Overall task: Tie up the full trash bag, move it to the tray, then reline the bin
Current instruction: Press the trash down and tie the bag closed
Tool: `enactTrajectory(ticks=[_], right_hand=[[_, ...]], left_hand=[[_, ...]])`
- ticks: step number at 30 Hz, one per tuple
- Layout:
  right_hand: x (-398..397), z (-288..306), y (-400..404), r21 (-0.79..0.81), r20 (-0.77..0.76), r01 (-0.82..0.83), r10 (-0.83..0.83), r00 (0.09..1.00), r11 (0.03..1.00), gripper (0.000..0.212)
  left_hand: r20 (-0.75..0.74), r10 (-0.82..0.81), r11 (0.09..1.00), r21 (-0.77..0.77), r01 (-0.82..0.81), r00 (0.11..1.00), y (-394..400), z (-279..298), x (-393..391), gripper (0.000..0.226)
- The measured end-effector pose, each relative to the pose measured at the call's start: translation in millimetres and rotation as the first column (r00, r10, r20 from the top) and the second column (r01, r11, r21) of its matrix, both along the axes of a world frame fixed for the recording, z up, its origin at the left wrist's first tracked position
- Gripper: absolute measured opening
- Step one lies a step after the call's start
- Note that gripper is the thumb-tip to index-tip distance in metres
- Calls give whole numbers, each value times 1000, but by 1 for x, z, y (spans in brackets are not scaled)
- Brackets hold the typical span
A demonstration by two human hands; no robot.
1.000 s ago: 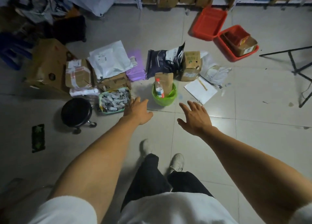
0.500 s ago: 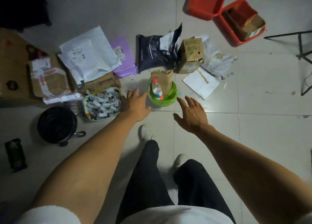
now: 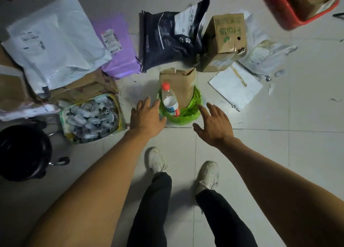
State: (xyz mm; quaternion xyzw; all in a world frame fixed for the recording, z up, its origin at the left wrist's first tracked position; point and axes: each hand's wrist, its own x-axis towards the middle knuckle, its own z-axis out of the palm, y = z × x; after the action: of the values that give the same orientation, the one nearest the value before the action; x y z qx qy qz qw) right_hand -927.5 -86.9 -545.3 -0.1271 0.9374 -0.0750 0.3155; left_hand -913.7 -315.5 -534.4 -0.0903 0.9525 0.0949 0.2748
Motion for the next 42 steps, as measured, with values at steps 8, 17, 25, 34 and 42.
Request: enactTrajectory(ticks=[8,17,25,34,42], right_hand=[[-45,-126,-13,-110,-101,-21,9,995,994,76],[-95,-185,-38,-339,-299,110,-218,929,934,81],[-112,-227,-44,-688,-197,218,-467,862,692,78],[-92,-241,-36,-705,-235,166,-448,863,690,74],[-103,-219,-33,-771,-118,245,-510,852,588,83]], left_hand=[[-185,185,981,86,-171,965,8,-127,-34,88],[-396,394,907,315,-281,829,14,-191,-55,70],[-599,331,923,366,-118,729,14,-240,-60,67],[-686,260,948,315,-45,679,16,-254,-50,66],[-511,535,744,662,-88,673,3,-232,-52,76]])
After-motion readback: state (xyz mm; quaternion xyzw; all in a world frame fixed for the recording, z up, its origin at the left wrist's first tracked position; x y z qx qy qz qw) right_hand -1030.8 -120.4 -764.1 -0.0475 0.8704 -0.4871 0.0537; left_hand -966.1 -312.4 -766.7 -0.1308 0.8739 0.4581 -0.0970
